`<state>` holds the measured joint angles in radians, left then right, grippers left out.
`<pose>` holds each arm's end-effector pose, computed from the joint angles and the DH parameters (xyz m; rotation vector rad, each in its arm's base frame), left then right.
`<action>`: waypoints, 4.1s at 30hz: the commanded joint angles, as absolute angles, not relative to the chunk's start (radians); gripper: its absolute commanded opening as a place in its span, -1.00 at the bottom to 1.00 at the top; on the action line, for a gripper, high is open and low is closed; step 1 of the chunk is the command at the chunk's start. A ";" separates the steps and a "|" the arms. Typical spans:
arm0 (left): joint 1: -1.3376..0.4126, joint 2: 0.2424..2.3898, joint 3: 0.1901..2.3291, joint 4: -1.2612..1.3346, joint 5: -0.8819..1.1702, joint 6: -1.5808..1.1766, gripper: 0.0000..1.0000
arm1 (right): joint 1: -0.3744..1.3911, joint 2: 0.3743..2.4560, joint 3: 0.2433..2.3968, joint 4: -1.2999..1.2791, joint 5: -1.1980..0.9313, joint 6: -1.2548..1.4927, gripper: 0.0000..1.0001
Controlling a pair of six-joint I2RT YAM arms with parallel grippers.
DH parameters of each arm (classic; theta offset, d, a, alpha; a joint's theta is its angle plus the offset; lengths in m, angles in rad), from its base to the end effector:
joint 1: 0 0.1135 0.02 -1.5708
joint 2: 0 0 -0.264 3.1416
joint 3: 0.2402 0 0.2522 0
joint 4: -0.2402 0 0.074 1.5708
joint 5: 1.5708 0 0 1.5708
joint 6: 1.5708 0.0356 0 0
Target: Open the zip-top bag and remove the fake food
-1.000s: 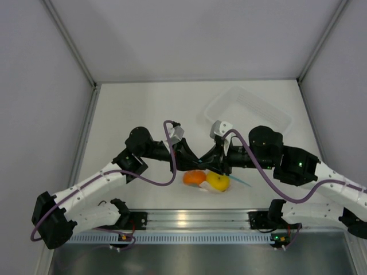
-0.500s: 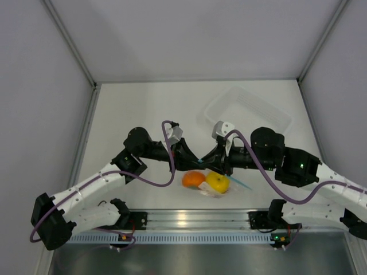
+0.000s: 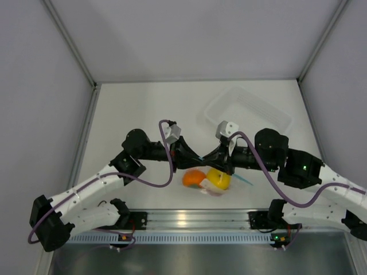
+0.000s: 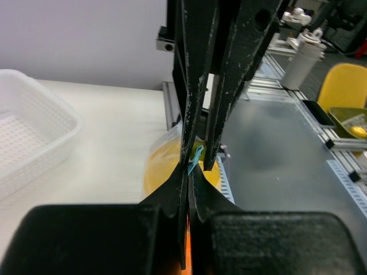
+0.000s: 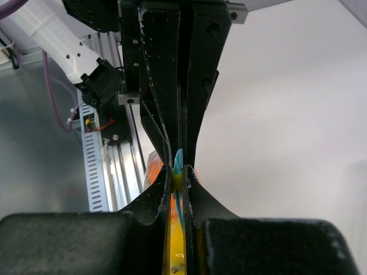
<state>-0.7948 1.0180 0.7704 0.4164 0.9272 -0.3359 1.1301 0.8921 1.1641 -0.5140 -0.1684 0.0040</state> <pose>0.1391 -0.1824 0.3523 1.1616 1.2118 -1.5264 0.0714 0.1654 0.4165 -1.1272 1.5491 0.9403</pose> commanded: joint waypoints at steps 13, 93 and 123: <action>-0.788 0.927 0.747 0.428 0.274 -0.311 -1.00 | 1.146 0.698 1.083 -0.638 0.053 -0.045 -1.00; -0.788 0.943 0.747 0.399 0.758 -0.210 -1.00 | 1.127 0.735 0.839 -0.463 0.161 0.071 -0.54; -0.591 1.169 0.882 0.056 0.285 -0.439 0.19 | 1.045 1.299 1.048 -0.376 0.383 0.563 -1.00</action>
